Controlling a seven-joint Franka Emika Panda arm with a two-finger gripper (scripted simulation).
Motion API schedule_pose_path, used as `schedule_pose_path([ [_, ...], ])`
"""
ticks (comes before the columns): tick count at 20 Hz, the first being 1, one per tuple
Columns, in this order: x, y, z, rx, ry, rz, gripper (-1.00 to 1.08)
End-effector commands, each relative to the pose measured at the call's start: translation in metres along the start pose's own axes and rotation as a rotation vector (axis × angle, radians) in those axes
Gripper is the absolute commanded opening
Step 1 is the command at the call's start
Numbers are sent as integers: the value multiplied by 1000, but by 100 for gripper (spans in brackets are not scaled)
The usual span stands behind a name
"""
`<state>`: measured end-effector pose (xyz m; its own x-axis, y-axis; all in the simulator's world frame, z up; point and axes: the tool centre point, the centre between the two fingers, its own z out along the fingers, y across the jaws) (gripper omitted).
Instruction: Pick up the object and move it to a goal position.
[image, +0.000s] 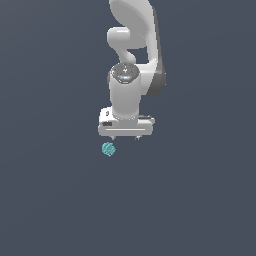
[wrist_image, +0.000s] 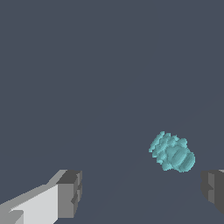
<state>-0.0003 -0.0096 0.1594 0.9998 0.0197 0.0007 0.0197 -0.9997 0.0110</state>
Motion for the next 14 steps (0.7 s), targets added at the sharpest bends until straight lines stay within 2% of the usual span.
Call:
schedule_pose_path([
  [1, 0, 0, 0, 0, 0, 0, 100],
  [14, -5, -1, -8, -2, -9, -42, 100],
])
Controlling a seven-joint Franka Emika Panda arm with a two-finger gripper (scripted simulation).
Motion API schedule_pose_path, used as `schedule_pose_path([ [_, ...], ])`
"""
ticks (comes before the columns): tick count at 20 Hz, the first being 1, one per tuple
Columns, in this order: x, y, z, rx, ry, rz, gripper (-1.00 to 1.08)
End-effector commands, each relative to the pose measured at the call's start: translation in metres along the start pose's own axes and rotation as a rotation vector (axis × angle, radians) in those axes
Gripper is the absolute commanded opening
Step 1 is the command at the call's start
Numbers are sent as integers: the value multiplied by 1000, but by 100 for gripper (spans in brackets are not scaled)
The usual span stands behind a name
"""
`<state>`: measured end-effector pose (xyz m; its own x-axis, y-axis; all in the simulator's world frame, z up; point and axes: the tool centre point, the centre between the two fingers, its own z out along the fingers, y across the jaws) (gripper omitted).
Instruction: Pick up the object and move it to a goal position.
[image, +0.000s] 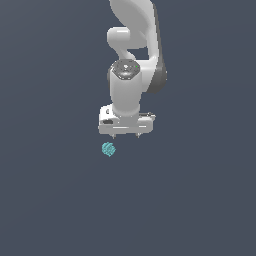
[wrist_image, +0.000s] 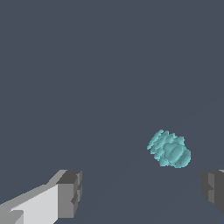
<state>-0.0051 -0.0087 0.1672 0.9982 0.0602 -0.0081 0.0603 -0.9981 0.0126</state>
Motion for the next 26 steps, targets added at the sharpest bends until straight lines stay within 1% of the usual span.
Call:
schedule_pose_path([
  [1, 0, 0, 0, 0, -1, -1, 100],
  [7, -1, 3, 3, 0, -1, -28, 100],
  [13, -2, 10, 9, -1, -1, -96, 100],
  [18, -3, 19, 16, -1, 0, -184, 100],
  [26, -7, 38, 32, 0, 0, -364, 100],
])
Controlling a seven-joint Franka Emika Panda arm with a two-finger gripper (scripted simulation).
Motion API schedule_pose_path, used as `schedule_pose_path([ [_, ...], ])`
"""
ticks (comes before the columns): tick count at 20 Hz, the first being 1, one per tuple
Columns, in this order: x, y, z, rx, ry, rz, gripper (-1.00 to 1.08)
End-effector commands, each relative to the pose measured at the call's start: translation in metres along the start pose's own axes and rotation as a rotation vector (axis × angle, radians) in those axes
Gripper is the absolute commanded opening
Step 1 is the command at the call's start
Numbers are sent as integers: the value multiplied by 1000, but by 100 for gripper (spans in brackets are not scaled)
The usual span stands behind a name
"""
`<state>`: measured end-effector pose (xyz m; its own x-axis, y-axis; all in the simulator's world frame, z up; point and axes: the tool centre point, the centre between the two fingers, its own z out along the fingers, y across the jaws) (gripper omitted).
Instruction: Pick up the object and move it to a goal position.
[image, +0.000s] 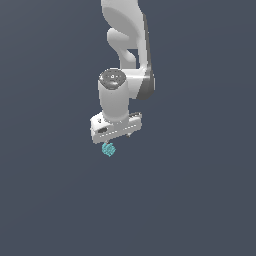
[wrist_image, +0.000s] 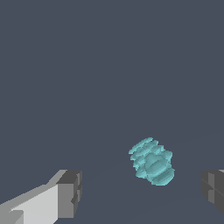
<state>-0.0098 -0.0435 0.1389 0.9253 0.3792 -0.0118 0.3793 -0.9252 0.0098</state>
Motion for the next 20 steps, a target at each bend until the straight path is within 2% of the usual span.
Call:
schedule_pose_path([
  [1, -3, 5, 5, 0, 1, -59, 100],
  [20, -28, 38, 39, 5, 10, -474, 100],
])
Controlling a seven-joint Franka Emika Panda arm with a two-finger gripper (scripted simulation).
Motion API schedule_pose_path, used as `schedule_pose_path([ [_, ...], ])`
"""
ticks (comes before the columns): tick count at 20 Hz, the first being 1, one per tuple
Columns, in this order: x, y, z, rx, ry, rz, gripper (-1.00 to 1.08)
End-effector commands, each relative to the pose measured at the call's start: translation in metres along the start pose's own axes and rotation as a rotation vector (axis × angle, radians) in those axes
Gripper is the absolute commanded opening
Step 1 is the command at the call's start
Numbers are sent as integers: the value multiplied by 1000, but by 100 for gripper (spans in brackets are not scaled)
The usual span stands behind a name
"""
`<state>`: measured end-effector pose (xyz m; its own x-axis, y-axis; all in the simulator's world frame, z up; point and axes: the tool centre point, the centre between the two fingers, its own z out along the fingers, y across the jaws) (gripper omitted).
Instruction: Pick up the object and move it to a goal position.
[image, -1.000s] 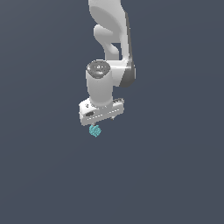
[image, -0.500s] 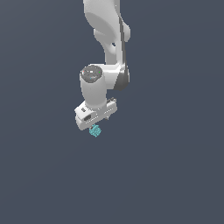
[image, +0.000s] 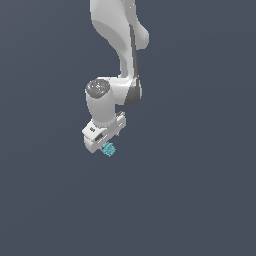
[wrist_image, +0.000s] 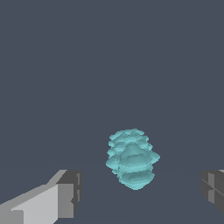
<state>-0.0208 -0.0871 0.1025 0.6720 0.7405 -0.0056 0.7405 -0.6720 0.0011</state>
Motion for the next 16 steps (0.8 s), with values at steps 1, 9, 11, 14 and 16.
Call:
schedule_pose_path([
  [1, -4, 2, 3, 0, 2, -45, 100],
  [9, -11, 5, 10, 1, 5, -129, 100],
  [11, -12, 5, 11, 1, 5, -138, 100],
  [14, -12, 5, 11, 1, 6, -143, 100],
  [16, -12, 5, 11, 1, 5, -139, 100],
])
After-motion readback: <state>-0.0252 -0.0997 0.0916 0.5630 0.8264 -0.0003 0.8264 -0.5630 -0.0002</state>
